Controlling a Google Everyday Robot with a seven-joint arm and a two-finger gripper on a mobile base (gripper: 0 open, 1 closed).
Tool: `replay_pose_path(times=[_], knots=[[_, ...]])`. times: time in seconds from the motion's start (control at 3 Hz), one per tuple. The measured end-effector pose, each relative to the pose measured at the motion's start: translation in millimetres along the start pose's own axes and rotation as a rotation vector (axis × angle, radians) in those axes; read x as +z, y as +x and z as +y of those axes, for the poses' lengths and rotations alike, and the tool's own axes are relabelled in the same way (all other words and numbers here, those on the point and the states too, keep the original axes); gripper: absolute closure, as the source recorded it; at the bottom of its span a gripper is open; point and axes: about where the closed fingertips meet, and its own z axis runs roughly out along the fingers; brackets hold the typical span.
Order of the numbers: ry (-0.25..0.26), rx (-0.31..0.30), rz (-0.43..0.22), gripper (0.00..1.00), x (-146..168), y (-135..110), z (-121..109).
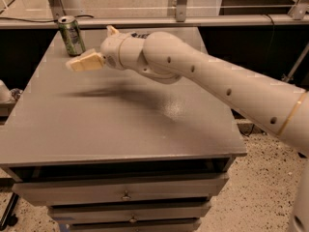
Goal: Pick green can
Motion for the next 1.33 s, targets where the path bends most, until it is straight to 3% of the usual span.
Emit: replay_pose_path(times=[0.33,0.67,1.33], knots=[[0.049,0.027,-0.023,0.00,38.1,9.6,-24.2],[0.057,0.042,-0.037,0.00,82.6,6.8,-41.3],[0.022,0.056,0.024,0.00,137.9,14.3,-56.1]])
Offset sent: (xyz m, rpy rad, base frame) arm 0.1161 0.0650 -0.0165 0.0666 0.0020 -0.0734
